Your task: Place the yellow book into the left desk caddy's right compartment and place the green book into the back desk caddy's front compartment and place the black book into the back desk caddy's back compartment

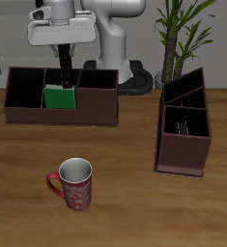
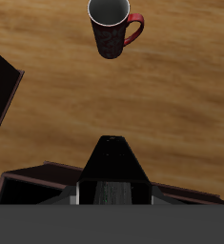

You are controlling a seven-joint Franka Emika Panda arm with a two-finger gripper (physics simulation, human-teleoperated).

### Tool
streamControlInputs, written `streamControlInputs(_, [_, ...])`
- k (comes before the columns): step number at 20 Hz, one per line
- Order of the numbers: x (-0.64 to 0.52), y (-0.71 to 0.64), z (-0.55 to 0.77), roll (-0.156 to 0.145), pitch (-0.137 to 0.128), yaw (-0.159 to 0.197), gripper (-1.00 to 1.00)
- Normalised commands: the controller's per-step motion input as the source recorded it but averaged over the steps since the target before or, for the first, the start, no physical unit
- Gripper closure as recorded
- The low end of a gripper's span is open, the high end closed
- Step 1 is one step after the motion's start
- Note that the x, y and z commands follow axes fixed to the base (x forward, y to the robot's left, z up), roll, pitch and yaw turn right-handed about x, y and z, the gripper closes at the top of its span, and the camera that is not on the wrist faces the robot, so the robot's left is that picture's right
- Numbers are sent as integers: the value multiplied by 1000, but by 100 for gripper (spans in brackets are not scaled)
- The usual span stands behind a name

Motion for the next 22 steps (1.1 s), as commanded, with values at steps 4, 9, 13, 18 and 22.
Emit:
streamControlInputs(4, [-281, -70, 73, -70, -16, -39, 100])
streamControlInputs(9, [-337, -248, 128, -37, 22, -90, 100])
streamControlInputs(13, [-266, -151, 20, -38, -10, -65, 100])
streamControlInputs(18, [-354, -261, -6, -62, 25, -43, 100])
streamControlInputs(22, [-280, 14, 96, -8, -5, -16, 100])
